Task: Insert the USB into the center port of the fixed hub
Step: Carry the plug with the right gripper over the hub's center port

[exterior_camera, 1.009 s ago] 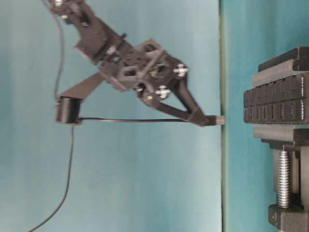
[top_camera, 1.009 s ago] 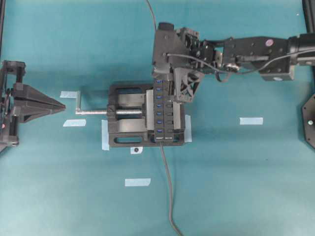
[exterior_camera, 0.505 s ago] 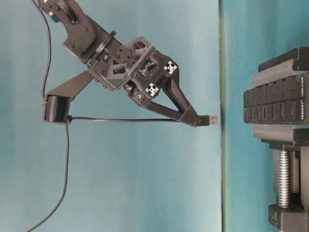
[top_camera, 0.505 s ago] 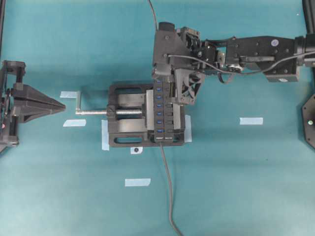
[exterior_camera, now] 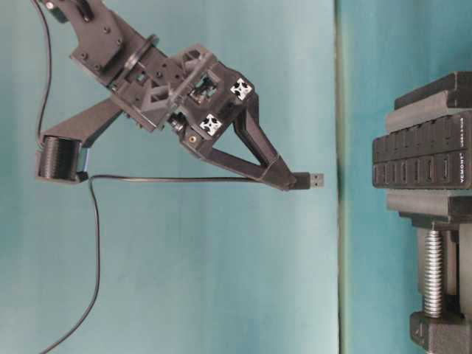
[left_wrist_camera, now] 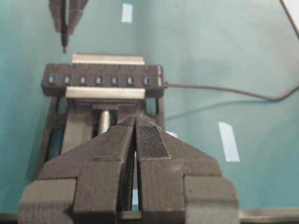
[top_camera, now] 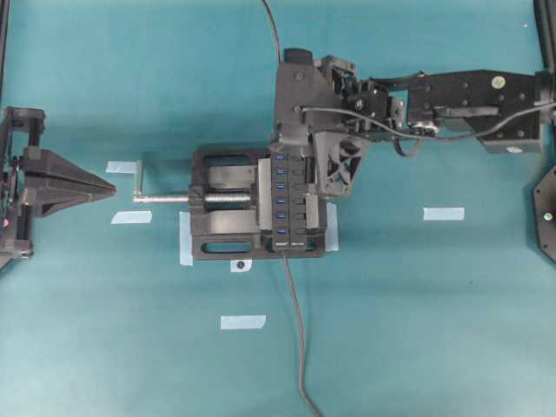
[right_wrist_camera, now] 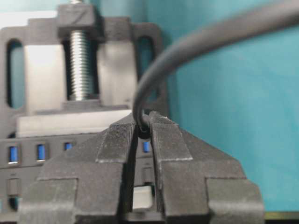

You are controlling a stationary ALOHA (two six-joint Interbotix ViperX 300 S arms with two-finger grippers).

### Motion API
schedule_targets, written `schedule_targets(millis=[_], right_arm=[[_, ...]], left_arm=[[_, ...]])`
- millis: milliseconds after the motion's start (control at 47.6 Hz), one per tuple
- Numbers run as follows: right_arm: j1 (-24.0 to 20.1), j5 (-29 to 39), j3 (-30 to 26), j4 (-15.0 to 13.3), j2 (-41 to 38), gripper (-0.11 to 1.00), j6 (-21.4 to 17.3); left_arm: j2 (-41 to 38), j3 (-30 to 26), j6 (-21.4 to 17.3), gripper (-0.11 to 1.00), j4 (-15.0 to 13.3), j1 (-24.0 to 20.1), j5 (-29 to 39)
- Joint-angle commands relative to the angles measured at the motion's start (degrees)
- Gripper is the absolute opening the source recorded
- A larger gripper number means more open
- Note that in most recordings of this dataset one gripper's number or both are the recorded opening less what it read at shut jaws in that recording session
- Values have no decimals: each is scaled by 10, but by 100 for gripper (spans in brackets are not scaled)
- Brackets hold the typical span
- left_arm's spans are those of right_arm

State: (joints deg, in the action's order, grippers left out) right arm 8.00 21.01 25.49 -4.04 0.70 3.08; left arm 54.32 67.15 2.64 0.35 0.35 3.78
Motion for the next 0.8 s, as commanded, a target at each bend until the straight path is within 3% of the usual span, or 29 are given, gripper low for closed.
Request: schedule_targets(millis=[0, 778], right_arm=[[-4, -2, -15, 4, 18, 9, -2], [-21, -4, 5, 11, 16, 7, -18]], left_arm=[[-4, -9, 1, 0, 1, -1, -4], [-4, -9, 1, 0, 1, -1, -3]])
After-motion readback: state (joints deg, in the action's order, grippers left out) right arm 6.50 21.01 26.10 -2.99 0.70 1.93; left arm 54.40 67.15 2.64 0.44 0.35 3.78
